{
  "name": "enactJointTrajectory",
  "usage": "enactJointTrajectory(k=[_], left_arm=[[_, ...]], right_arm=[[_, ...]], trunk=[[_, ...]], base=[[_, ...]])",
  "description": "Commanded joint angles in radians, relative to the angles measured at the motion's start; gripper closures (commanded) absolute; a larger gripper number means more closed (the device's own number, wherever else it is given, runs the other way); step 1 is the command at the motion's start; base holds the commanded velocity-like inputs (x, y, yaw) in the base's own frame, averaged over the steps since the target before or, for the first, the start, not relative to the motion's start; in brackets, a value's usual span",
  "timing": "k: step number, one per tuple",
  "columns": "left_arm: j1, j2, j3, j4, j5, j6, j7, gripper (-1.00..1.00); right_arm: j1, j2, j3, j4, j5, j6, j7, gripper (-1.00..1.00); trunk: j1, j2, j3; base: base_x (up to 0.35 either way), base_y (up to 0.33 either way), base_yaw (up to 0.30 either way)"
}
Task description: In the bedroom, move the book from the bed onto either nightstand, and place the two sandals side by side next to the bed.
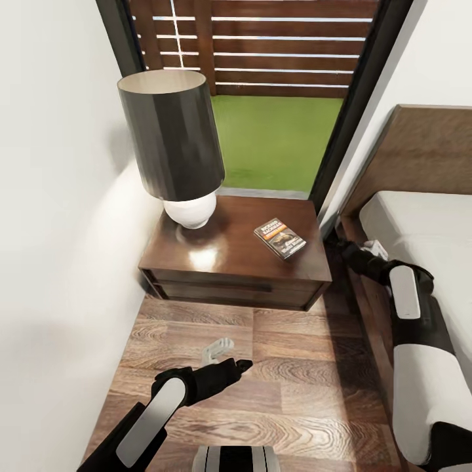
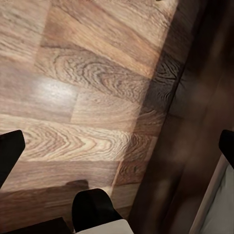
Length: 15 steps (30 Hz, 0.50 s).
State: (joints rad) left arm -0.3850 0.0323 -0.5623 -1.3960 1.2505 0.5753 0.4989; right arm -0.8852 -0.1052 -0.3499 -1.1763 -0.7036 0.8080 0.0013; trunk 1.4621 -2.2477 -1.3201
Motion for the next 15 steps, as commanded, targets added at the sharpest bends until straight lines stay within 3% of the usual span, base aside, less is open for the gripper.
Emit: enactJointTrajectory(k=[1,6,8,11,13,15], left_arm=[[-0.001,0.002,0.002,-0.004,0.012,0.000,0.010,-1.00],[-0.001,0.005,0.016,-0.009,0.013,0.003,0.011,-1.00],[0.000,0.006,0.027,-0.012,0.009,0.006,0.014,-1.00],[0.000,0.007,0.031,-0.013,0.008,0.007,0.015,-1.00],[0.000,0.007,0.034,-0.014,0.006,0.008,0.017,-1.00],[0.000,0.009,0.039,-0.017,0.005,0.008,0.018,-1.00]], right_arm=[[0.035,-0.006,-0.003,-0.064,-0.003,0.016,0.001,-1.00],[0.099,-0.020,-0.004,-0.173,-0.005,0.034,0.005,-1.00],[0.155,-0.033,-0.003,-0.254,-0.006,0.046,0.023,-1.00],[0.182,-0.038,-0.003,-0.287,-0.006,0.050,0.041,-1.00],[0.210,-0.043,-0.003,-0.315,-0.006,0.053,0.065,-1.00],[0.265,-0.054,-0.004,-0.359,-0.005,0.058,0.132,-1.00]], trunk=[[0.000,0.000,-0.001],[0.000,0.000,-0.001],[0.000,0.000,-0.001],[0.000,0.000,-0.001],[0.000,0.000,-0.001],[0.000,0.000,-0.001]], base=[[-0.003,0.000,0.000],[-0.002,0.000,0.000],[-0.001,0.000,0.000],[0.000,0.000,0.000],[0.000,0.000,0.000],[0.000,0.000,0.000]])
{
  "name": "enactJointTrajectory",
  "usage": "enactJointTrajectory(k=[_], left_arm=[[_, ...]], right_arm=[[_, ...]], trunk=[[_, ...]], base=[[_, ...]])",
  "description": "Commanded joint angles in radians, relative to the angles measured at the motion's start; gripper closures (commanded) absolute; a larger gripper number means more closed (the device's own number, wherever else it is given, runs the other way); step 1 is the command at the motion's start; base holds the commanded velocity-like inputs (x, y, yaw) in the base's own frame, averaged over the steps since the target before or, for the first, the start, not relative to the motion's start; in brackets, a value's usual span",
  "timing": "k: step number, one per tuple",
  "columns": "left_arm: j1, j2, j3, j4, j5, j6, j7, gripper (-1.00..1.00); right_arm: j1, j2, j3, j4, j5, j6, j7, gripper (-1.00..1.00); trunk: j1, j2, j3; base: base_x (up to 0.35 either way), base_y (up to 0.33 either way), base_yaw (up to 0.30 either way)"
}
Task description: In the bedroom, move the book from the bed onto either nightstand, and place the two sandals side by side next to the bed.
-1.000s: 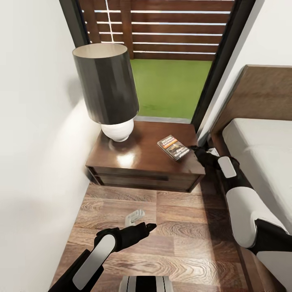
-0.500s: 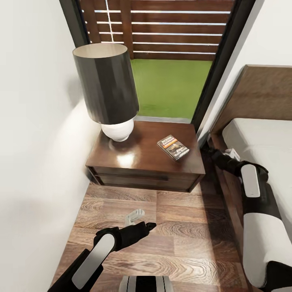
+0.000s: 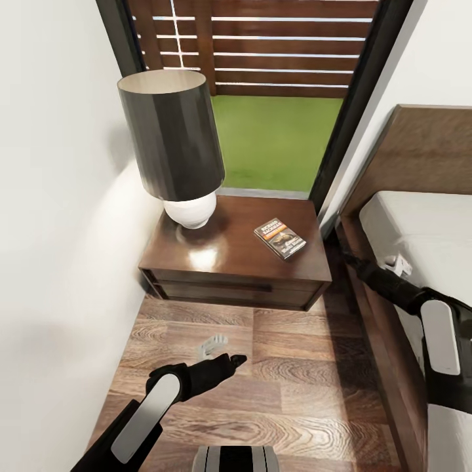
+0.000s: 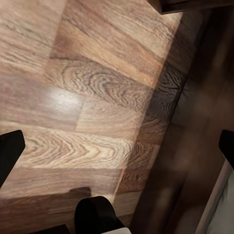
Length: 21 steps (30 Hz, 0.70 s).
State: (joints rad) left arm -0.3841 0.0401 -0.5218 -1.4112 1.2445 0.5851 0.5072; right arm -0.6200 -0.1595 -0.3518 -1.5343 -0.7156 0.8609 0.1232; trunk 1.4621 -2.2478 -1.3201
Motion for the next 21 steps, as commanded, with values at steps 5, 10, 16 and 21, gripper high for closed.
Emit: enactJointTrajectory(k=[5,10,16,21], left_arm=[[0.000,0.001,0.003,-0.003,0.015,-0.001,0.012,-1.00],[0.001,0.001,0.005,-0.004,0.019,0.000,0.012,-1.00],[0.003,0.001,0.007,-0.009,0.024,0.001,0.012,-1.00],[0.010,0.001,0.005,-0.027,0.026,0.002,0.010,-1.00]], right_arm=[[0.067,-0.036,0.000,-0.039,0.010,0.009,0.136,-1.00],[0.099,-0.068,0.008,-0.054,0.013,0.012,0.210,-1.00],[0.179,-0.113,0.058,-0.069,0.018,0.030,0.291,-1.00],[0.250,-0.133,0.091,-0.075,0.021,0.041,0.319,-1.00]], trunk=[[0.000,0.000,-0.001],[0.000,0.000,-0.001],[0.000,0.000,-0.001],[0.000,0.000,-0.001]], base=[[0.000,0.000,0.000],[0.000,0.000,0.000],[0.000,0.000,0.000],[0.000,0.000,0.000]])
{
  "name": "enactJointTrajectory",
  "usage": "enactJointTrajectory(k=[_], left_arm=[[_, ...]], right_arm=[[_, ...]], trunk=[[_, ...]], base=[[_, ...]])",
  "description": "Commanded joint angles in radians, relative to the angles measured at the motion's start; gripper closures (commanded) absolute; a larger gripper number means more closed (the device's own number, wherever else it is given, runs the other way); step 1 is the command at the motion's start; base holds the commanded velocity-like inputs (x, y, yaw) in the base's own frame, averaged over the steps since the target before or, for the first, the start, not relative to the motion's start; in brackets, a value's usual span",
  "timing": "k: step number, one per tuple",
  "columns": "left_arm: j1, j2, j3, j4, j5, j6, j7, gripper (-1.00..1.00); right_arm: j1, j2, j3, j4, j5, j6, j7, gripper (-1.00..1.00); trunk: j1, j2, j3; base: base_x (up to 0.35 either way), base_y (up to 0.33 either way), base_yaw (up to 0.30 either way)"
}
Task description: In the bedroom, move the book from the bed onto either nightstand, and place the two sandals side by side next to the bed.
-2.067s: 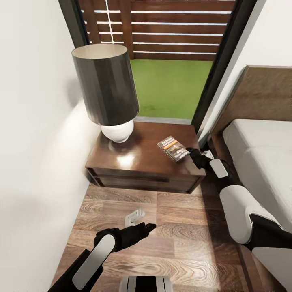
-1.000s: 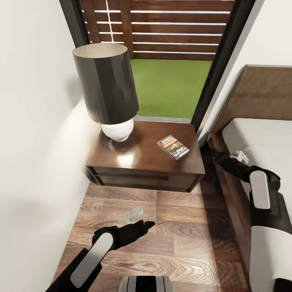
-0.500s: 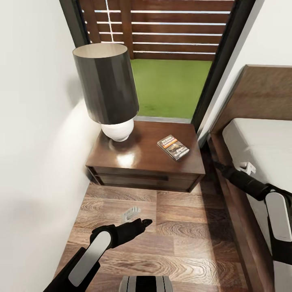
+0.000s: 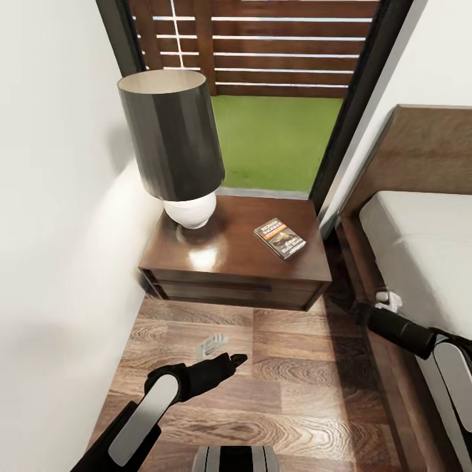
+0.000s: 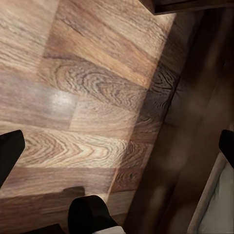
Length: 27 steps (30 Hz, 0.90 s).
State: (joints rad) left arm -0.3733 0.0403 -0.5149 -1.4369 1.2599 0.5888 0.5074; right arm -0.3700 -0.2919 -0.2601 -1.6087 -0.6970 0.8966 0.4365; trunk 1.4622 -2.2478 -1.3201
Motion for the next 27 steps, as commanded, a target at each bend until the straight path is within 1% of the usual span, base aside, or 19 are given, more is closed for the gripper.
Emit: enactJointTrajectory(k=[1,2,3,5,6,7,8,9,10,11,12,13,14,19,21,22,25,26,27], left_arm=[[-0.001,0.001,-0.002,-0.002,0.010,-0.001,0.010,-1.00],[0.004,0.001,-0.001,-0.009,0.011,-0.001,0.009,-1.00],[0.004,0.001,-0.001,-0.009,0.011,-0.001,0.009,-1.00],[0.016,0.001,-0.001,-0.025,0.011,-0.001,0.008,-1.00],[0.016,0.001,-0.001,-0.025,0.011,-0.001,0.008,-1.00],[0.022,0.001,-0.001,-0.033,0.011,-0.001,0.008,-1.00],[0.022,0.001,-0.001,-0.033,0.011,-0.001,0.008,-1.00],[0.029,0.001,-0.001,-0.042,0.011,-0.002,0.008,-1.00],[0.029,0.001,-0.001,-0.042,0.011,-0.002,0.008,-1.00],[0.035,0.001,-0.001,-0.048,0.011,-0.002,0.008,-1.00],[0.035,0.001,-0.001,-0.048,0.011,-0.002,0.008,-1.00],[0.047,-0.001,-0.002,-0.058,0.010,-0.002,0.008,-1.00],[0.052,-0.002,-0.003,-0.062,0.010,-0.002,0.008,-1.00],[0.058,-0.006,-0.005,-0.067,0.008,-0.003,0.009,-1.00],[0.062,-0.008,-0.006,-0.071,0.006,-0.003,0.010,-1.00],[0.062,-0.008,-0.006,-0.071,0.006,-0.003,0.010,-1.00],[0.065,-0.009,-0.007,-0.073,0.006,-0.002,0.010,-1.00],[0.068,-0.011,-0.008,-0.076,0.004,-0.002,0.010,-1.00],[0.068,-0.011,-0.008,-0.077,0.004,-0.002,0.010,-1.00]], right_arm=[[0.000,0.000,-0.001,0.000,0.002,0.005,0.006,-1.00],[0.023,-0.006,0.008,-0.002,0.003,0.007,0.012,-1.00],[0.023,-0.006,0.008,-0.002,0.003,0.007,0.012,-1.00],[0.067,-0.015,0.026,-0.003,0.004,0.007,0.022,-1.00],[0.067,-0.015,0.026,-0.003,0.004,0.007,0.022,-1.00],[0.086,-0.018,0.038,-0.004,0.004,0.007,0.026,-1.00],[0.086,-0.018,0.038,-0.004,0.004,0.007,0.026,-1.00],[0.100,-0.021,0.051,-0.005,0.004,0.006,0.028,-1.00],[0.100,-0.021,0.051,-0.005,0.004,0.006,0.028,-1.00],[0.112,-0.024,0.067,-0.005,0.004,0.005,0.030,-1.00],[0.112,-0.024,0.067,-0.005,0.004,0.005,0.030,-1.00],[0.128,-0.028,0.096,-0.005,0.006,0.004,0.033,-1.00],[0.132,-0.030,0.106,-0.005,0.008,0.004,0.033,-1.00],[0.140,-0.033,0.122,-0.005,0.020,0.003,0.034,-1.00],[0.145,-0.035,0.132,-0.005,0.039,0.003,0.035,-1.00],[0.145,-0.035,0.132,-0.005,0.039,0.003,0.035,-1.00],[0.148,-0.035,0.138,-0.005,0.056,0.003,0.036,-1.00],[0.155,-0.033,0.146,-0.005,0.078,-0.002,0.036,-1.00],[0.158,-0.034,0.148,-0.005,0.082,-0.009,0.037,-1.00]], trunk=[[0.000,0.000,-0.001],[0.000,0.000,-0.001],[0.000,0.000,-0.001],[0.000,0.000,-0.001],[0.000,0.000,-0.001],[0.000,0.000,-0.001],[0.000,0.000,-0.001],[0.000,0.000,-0.001],[0.000,0.000,-0.001],[0.000,0.000,-0.001],[0.000,0.000,-0.001],[0.000,0.000,-0.001],[0.000,0.000,-0.001],[0.000,0.000,-0.001],[0.000,0.000,-0.001],[0.000,0.000,-0.001],[0.000,0.000,-0.001],[0.000,0.000,-0.001],[0.000,0.000,-0.001]], base=[[0.000,0.000,0.000],[0.000,0.000,0.000],[0.000,0.000,0.000],[0.000,0.000,0.000],[0.000,0.000,0.000],[0.000,0.000,0.000],[0.000,0.000,0.000],[0.000,0.000,0.000],[0.000,0.000,0.000],[0.000,0.000,0.000],[0.000,0.000,0.000],[0.000,0.000,0.000],[0.000,0.000,0.000],[0.000,0.000,0.000],[0.000,0.000,0.000],[0.000,0.000,0.000],[0.000,0.000,0.000],[0.000,0.000,0.000],[0.000,0.000,0.000]])
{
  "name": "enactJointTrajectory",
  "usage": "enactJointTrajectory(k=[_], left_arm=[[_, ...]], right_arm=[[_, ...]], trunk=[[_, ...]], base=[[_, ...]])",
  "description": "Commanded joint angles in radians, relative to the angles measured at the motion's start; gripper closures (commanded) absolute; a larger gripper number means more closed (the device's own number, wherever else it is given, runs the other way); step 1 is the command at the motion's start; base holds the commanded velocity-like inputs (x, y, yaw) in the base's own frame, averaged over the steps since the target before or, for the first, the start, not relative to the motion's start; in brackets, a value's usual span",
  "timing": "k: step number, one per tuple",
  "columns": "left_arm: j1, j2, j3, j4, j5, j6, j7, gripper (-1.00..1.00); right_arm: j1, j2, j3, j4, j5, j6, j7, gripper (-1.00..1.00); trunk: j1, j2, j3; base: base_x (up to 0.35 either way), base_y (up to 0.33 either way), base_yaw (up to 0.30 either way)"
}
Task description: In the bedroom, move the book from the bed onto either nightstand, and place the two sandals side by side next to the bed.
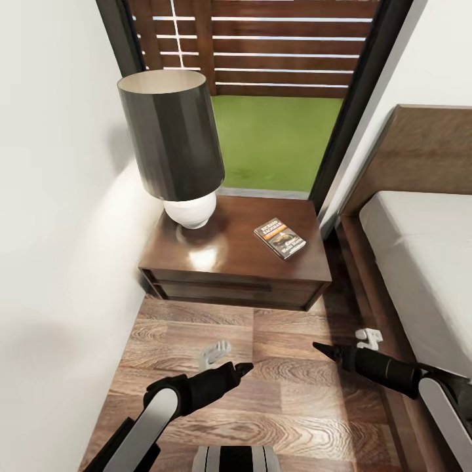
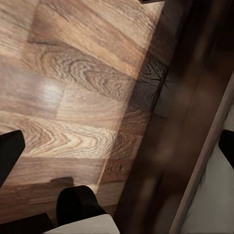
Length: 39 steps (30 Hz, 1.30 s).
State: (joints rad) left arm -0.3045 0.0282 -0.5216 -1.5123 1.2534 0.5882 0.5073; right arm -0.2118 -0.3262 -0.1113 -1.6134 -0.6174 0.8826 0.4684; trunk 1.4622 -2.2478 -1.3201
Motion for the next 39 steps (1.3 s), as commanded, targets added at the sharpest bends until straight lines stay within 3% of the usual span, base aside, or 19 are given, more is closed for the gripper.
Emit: enactJointTrajectory(k=[1,5,11,13,21,39], left_arm=[[-0.001,0.001,-0.002,-0.001,0.010,-0.001,0.010,-1.00],[0.001,0.003,-0.003,-0.004,0.006,-0.001,0.011,-1.00],[0.002,0.002,-0.004,-0.005,0.003,-0.001,0.012,-1.00],[0.002,0.000,-0.004,-0.004,0.003,-0.001,0.012,-1.00],[0.002,-0.001,-0.004,-0.011,0.002,0.000,0.011,-1.00],[0.012,-0.003,-0.006,-0.049,0.015,0.002,0.012,-1.00]], right_arm=[[0.000,0.000,-0.001,0.000,0.002,0.005,0.005,-1.00],[0.036,-0.006,0.003,0.000,0.023,-0.057,0.010,-1.00],[0.069,-0.007,0.002,0.000,0.038,-0.080,0.010,-1.00],[0.078,-0.008,0.001,0.000,0.060,-0.087,0.010,-1.00],[0.085,-0.008,0.000,0.000,0.106,-0.093,0.011,-1.00],[0.079,-0.008,0.000,-0.001,0.128,-0.085,0.025,-1.00]], trunk=[[0.000,0.000,-0.001],[0.000,0.000,-0.001],[0.000,0.000,-0.001],[0.000,0.000,-0.001],[0.000,0.000,-0.001],[0.000,0.000,0.002]], base=[[0.000,0.000,0.000],[0.000,0.000,0.000],[0.000,0.000,0.000],[0.000,0.000,0.000],[0.000,0.000,0.000],[0.000,0.000,0.000]])
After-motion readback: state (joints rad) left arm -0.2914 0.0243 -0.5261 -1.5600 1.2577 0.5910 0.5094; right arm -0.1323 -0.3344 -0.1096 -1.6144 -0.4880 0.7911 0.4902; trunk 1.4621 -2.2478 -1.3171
